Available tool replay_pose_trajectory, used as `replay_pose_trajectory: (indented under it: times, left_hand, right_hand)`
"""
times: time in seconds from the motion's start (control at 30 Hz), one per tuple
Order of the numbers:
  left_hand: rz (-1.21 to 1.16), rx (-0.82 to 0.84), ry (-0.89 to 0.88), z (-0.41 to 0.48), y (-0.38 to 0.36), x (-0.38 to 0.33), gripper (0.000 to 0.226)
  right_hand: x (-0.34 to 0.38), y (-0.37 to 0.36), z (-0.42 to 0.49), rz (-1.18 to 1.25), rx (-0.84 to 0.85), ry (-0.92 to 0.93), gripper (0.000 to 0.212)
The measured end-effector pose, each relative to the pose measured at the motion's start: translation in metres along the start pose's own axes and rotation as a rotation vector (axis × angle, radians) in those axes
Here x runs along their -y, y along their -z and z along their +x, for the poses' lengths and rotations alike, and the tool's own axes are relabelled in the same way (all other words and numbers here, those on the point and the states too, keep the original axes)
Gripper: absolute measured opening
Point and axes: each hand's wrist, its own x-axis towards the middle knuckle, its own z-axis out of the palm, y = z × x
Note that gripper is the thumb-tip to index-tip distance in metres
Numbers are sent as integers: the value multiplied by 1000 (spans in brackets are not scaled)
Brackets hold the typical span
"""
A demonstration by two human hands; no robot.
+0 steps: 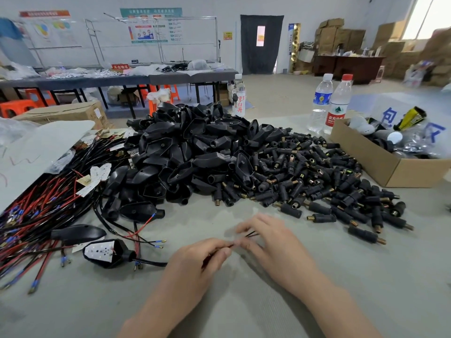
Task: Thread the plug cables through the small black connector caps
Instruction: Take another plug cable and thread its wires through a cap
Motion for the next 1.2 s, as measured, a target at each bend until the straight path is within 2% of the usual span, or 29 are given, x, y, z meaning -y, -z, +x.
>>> replay_pose_trajectory:
  times: [0.13, 0.2, 0.27, 0.33, 0.47, 0.53, 0.63, 0.73, 0.8, 0.87, 0.9, 1.0, 1.1, 1.2]
  left_hand:
    - [-58, -73, 49, -1, -1, 4, 19]
    - [-85, -105, 54, -1, -1, 4, 17]
    - [-93, -118, 45, -1, -2, 4, 17]
    - [-92, -126, 42, -2, -2, 5, 17]
    - [-96, -123, 53, -5, 0, 7, 14]
    - [-113, -112, 60, -5, 1, 6, 15]
    - [-139, -96, 60, -6, 1, 5, 3]
    - [-147, -118, 63, -6, 4, 4, 20]
    - [-157, -116, 62, -5, 4, 4, 20]
    - [-163, -109, 59, -6, 3, 5, 6]
    - [-160, -110, 59, -5, 2, 7, 7]
    - [-153, -114, 80, -5, 1, 10, 22]
    - [-162, -136, 72, -4, 1, 9, 18]
    - [-149, -156, 36, -3, 3, 8, 9]
  right_hand:
    - [-25, 13, 4, -179, -260, -239, 32]
    - [-35, 18, 5, -269, -236, -436, 44]
    - [-40, 17, 3, -345, -148, -533, 48]
    - [-42, 13, 1, -367, -144, -534, 44]
    - [-40, 13, 3, -301, -317, -507, 20]
    - [-39, 14, 2, -306, -343, -491, 14]
    - [-37, 16, 0, -290, -315, -447, 17]
    - [-34, 20, 3, -232, -271, -428, 20]
    - [-32, 20, 4, -165, -285, -409, 20]
    - [-27, 19, 5, -84, -300, -400, 20]
    - [-25, 18, 5, -11, -319, -404, 21]
    - [-18, 19, 10, 370, -401, -453, 18]
    - [-10, 18, 16, 841, -376, -498, 11]
    - [-5, 15, 18, 1048, -317, -511, 18]
